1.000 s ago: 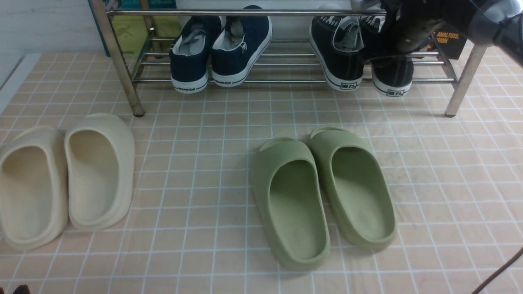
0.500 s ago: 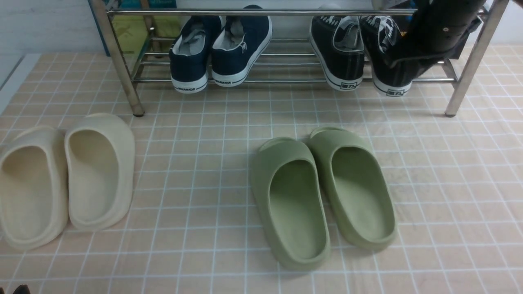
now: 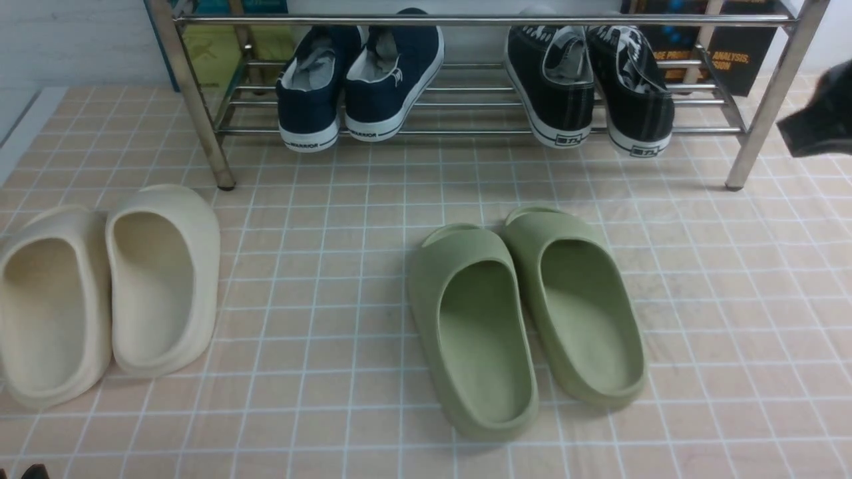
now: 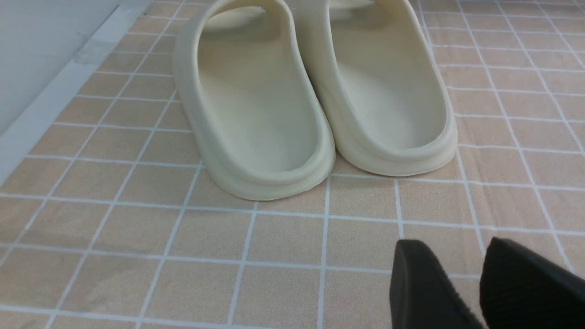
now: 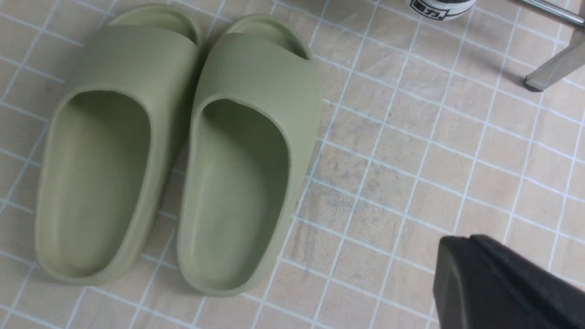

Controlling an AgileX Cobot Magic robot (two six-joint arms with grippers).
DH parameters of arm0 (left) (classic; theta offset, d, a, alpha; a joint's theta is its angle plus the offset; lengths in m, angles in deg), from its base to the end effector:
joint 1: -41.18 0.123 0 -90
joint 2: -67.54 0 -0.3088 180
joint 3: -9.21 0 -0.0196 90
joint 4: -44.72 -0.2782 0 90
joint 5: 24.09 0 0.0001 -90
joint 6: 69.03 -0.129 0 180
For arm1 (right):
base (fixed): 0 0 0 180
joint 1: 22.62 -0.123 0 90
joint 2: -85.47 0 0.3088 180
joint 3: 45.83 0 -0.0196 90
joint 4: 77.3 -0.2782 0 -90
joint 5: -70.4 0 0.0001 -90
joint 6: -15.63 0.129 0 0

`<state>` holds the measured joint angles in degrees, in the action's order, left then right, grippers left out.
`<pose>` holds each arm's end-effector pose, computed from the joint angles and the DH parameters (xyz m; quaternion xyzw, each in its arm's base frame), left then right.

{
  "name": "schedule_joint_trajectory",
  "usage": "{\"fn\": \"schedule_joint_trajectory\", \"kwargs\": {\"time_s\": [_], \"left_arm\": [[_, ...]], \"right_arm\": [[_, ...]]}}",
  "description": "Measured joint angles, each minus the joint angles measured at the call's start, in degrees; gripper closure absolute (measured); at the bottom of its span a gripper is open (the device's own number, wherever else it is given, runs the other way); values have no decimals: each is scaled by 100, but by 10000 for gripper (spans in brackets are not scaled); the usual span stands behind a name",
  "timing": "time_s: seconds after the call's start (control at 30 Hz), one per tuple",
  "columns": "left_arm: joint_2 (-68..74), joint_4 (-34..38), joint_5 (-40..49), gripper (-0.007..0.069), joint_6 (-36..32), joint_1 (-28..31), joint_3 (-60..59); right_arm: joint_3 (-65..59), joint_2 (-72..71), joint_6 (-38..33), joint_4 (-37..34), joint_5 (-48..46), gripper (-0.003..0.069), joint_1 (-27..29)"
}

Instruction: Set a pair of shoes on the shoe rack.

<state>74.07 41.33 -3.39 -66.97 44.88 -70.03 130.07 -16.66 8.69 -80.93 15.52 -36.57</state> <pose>0.0925 0.0087 0.1616 -0.0243 0.8005 0.0335 0.5979 0.2856 0.0778 0.3892 -0.1612 0.9154 0.0532 0.3650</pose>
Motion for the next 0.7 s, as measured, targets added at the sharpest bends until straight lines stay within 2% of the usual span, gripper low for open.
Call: {"fn": "schedule_joint_trajectory", "kwargs": {"time_s": [0.43, 0.7], "left_arm": [[0, -5, 0, 388, 0, 0, 0], [0, -5, 0, 388, 0, 0, 0]], "right_arm": [[-2072, -3898, 0, -13, 1052, 671, 0], [-2496, -4668, 521, -42, 1122, 667, 0]]}}
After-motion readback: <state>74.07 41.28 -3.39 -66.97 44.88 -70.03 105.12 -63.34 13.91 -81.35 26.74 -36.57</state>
